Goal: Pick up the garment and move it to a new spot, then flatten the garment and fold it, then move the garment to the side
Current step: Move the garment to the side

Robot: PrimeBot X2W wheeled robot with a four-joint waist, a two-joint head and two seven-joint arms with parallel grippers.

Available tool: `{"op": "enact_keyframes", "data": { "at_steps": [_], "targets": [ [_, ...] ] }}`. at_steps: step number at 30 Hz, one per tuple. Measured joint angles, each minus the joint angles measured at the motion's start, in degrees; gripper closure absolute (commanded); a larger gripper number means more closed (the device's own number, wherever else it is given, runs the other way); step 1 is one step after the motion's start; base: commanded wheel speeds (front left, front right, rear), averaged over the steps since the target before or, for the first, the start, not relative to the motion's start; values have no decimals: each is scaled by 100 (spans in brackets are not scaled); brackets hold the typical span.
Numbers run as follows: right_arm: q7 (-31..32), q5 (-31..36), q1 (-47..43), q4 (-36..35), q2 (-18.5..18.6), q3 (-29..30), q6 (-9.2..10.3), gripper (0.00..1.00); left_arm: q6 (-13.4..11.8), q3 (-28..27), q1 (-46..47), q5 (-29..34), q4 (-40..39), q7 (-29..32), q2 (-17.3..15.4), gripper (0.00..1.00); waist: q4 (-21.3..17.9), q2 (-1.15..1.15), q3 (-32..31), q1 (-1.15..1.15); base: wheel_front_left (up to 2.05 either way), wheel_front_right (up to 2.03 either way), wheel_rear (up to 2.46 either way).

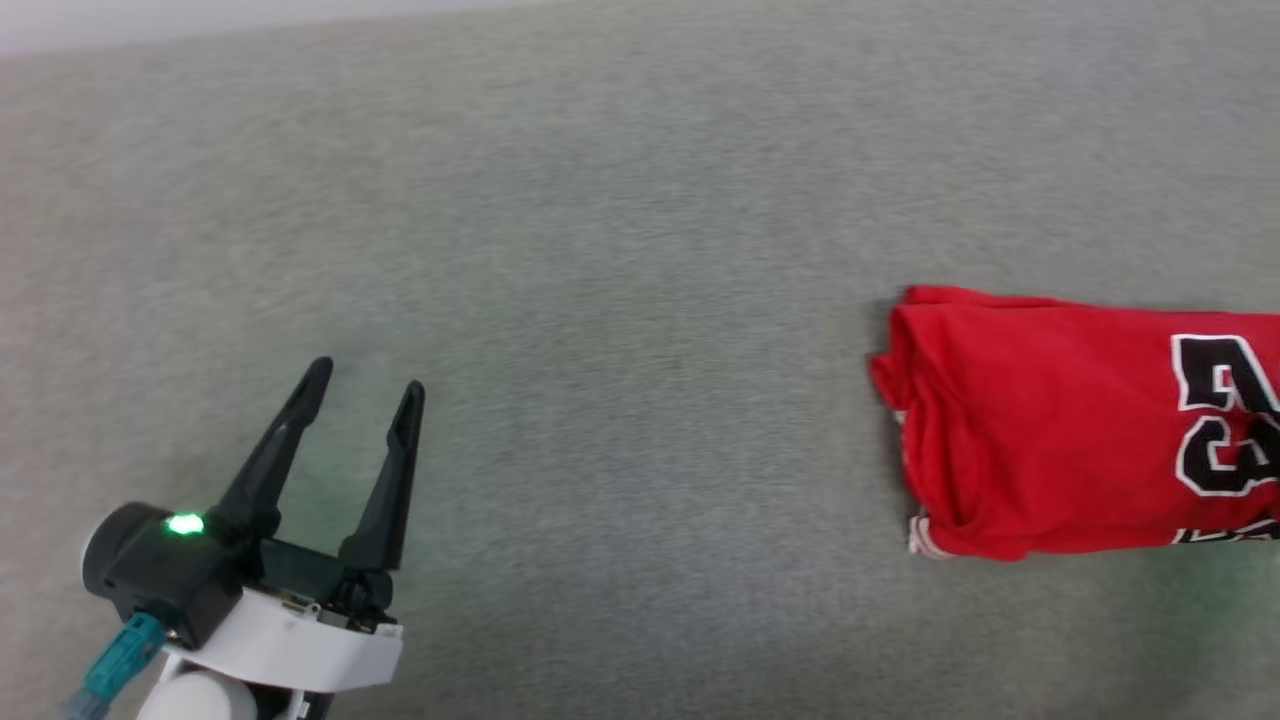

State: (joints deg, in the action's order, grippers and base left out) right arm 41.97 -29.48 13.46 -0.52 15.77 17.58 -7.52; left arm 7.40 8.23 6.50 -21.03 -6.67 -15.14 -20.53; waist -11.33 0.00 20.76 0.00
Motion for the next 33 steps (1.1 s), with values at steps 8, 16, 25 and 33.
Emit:
{"op": "enact_keyframes", "data": {
  "at_steps": [8,16,25,33],
  "targets": [
    [-586,267,534,453,371,327,0,100,0,169,154,93,-213,0,-343,0,-470,0,154,0,0,0,0],
    [-1421,935,1395,1373,759,544,0,100,1,121,304,169,-469,0,-620,0,-605,0,466,0,0,0,0],
    [-2475,1756,2234,2553,684,557,0,100,1,52,483,303,-706,0,-880,0,-643,0,826,0,0,0,0],
    [-3065,2377,2774,3518,513,568,0,100,1,109,647,359,-816,0,-1032,0,-712,0,1104,0,0,0,0]
  ]
}}
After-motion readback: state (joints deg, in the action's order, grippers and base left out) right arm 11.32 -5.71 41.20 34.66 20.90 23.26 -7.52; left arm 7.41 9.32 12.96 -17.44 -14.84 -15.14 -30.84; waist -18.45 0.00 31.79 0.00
